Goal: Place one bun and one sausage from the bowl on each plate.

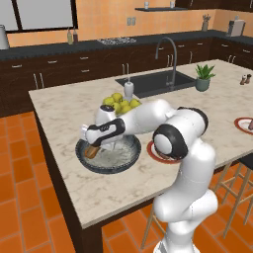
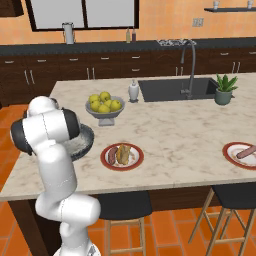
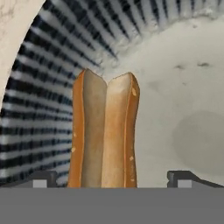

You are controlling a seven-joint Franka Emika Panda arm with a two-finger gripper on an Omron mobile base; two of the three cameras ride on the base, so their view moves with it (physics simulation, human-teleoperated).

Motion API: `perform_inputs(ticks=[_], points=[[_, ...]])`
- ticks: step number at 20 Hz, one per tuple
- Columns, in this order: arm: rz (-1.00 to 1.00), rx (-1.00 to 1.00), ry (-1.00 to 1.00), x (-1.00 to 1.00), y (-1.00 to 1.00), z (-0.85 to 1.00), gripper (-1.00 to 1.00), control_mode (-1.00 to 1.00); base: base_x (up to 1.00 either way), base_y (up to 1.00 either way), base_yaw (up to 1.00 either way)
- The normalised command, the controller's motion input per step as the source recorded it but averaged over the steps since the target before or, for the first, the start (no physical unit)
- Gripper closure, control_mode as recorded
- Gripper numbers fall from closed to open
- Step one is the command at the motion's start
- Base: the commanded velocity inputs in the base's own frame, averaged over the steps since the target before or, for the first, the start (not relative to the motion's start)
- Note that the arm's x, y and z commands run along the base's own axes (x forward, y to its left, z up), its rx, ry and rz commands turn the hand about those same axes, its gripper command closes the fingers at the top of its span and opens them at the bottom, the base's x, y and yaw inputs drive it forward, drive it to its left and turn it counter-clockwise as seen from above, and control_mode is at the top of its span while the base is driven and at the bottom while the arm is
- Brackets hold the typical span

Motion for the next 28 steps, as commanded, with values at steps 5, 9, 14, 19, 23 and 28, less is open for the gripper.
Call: perform_inputs(ticks=[5,9,14,19,23,28], points=[[-0.02,-0.01,0.00,0.01,0.03,-0.36,-1.00,-1.00,0.00,0.00,0.00],[0.00,-0.04,0.00,0.02,0.14,-0.36,-1.00,-1.00,0.00,0.00,0.00],[0.00,-0.03,0.00,0.00,0.02,-0.31,1.00,-1.00,0.00,0.00,0.00],[0.00,0.00,0.00,-0.02,0.00,-0.03,1.00,-1.00,0.00,0.00,0.00],[0.00,0.01,0.00,-0.26,-0.26,-0.09,1.00,-1.00,0.00,0.00,0.00],[-0.09,0.10,-0.13,-0.75,-0.70,0.76,1.00,-1.00,0.00,0.00,0.00]])
